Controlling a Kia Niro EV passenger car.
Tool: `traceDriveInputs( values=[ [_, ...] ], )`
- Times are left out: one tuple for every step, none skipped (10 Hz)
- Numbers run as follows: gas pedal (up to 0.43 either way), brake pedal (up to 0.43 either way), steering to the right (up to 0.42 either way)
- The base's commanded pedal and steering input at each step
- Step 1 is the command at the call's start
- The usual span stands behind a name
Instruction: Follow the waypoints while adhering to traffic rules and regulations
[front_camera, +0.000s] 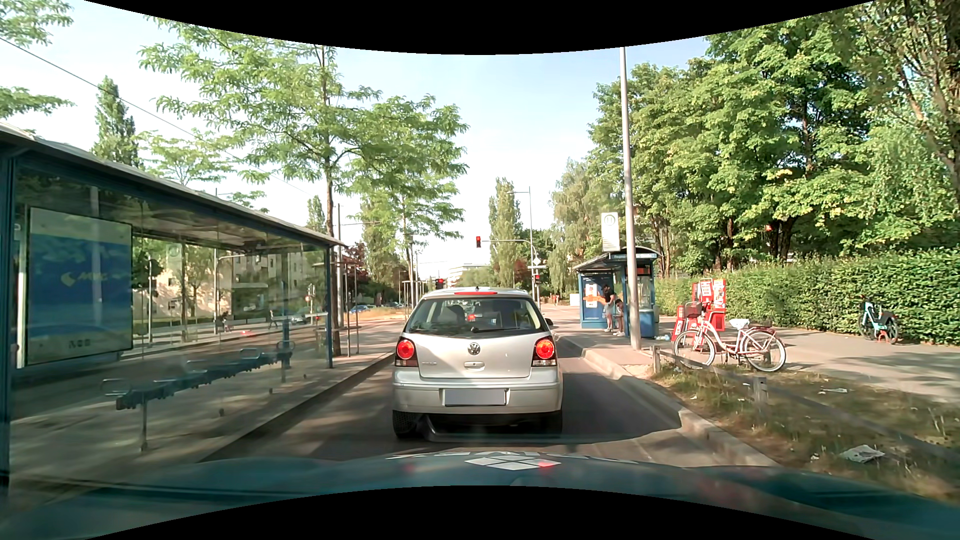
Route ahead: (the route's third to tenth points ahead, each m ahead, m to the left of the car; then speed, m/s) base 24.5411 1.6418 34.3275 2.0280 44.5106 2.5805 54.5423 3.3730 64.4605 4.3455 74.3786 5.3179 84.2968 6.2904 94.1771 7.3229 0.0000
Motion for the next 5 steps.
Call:
traceDriveInputs(
  values=[
    [0.0,0.226,-0.003],
    [0.0,0.226,-0.004],
    [0.0,0.226,-0.003],
    [0.0,0.226,-0.004],
    [0.0,0.226,-0.004]
  ],
)
